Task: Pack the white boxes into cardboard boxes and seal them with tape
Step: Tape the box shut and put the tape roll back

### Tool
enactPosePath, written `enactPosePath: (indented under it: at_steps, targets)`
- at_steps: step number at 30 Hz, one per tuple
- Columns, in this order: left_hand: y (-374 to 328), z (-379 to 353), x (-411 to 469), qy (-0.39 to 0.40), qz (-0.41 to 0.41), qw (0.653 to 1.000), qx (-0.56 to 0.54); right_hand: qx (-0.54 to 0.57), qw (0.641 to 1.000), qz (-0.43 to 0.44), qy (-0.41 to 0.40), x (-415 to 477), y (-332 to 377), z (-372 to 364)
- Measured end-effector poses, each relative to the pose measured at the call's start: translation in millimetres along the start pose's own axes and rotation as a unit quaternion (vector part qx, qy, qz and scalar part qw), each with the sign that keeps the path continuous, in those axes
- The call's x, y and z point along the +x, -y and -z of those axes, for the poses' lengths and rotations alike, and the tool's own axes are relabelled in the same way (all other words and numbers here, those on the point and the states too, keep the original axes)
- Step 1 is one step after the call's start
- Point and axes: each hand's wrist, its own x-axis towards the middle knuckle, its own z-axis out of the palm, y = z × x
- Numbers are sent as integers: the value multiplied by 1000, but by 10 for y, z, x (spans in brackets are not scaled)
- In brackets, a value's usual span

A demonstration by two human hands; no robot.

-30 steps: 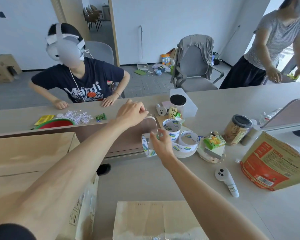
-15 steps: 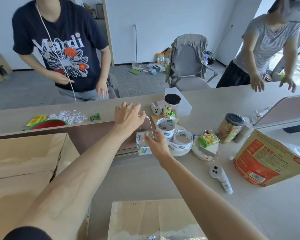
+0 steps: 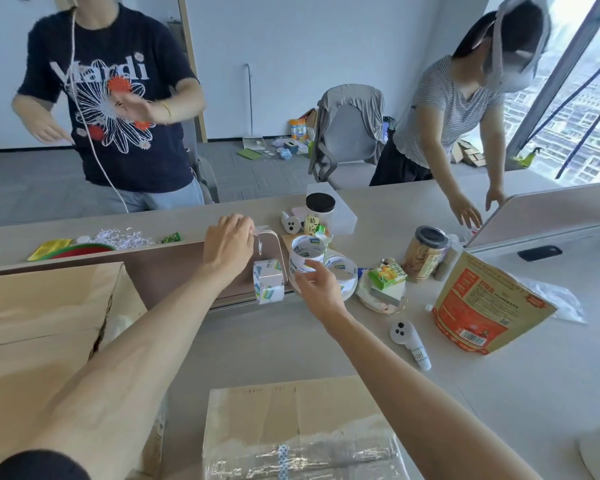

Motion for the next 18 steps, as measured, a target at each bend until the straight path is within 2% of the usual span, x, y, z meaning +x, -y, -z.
enactPosePath:
  at_steps: [4,7,10,13,18]
  targets:
    - [78,51,-112,54,57,997,2,-6,1000,15,-19,-180,8,148]
    - [22,135,-338,56,58,996,26,-24,999,28,-34,-341,0,283]
    - [-166,262,-745,44,70,989,-120,-54,997,49,-39,-557,-32,387]
    - [-358,438,-1320,49,41,983,-173,-111,986,119,-36,-835,-151,463]
    - [-662,714,-2454,64,7,982,-176,-230,935,267,-42,-1378,-618,635]
